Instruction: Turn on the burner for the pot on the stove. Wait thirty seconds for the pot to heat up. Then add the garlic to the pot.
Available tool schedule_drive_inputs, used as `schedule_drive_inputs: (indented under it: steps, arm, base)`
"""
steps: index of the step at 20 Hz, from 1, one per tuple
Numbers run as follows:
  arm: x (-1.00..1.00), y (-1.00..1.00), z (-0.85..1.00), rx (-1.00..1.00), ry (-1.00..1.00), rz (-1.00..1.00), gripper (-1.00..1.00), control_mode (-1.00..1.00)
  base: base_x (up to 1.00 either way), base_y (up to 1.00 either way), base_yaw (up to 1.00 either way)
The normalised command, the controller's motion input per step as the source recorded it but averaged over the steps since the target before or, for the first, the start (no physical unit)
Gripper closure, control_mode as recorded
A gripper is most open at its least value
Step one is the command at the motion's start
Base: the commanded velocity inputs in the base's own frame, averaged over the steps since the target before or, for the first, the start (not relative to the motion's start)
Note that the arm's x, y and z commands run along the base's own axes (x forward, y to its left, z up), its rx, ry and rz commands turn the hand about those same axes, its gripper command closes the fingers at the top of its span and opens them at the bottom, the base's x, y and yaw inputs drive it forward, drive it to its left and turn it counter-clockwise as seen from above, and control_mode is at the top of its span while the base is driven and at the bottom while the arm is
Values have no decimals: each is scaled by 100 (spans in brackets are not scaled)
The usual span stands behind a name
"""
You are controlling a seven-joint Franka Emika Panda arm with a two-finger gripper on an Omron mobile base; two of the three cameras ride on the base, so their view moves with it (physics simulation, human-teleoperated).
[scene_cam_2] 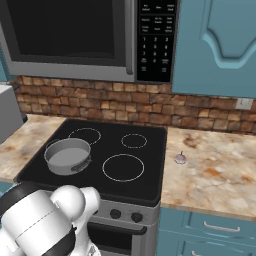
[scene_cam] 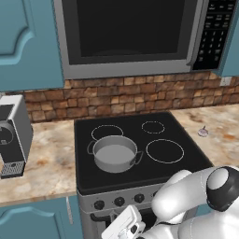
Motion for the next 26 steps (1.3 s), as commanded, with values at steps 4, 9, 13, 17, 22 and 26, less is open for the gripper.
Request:
schedule_drive_inputs:
  steps: [4, 9, 13, 17, 22, 26]
  arm:
    - [0, 0, 0, 0, 0, 0, 100, -100]
    - [0, 0, 0, 0, 0, 0, 100, -100]
    - [0, 0, 0, 0, 0, 0, 100, -100]
    - [0, 0, 0, 0, 0, 0, 100, -100]
    - [0, 0, 0, 0, 0, 0, 100, -100]
    - [0, 0, 0, 0, 0, 0, 100, -100]
  base:
    - [0, 0, 0]
    - [0, 0, 0]
    - [0, 0, 0]
    - [0, 0, 0]
    - [0, 0, 0]
    - [0, 0, 0]
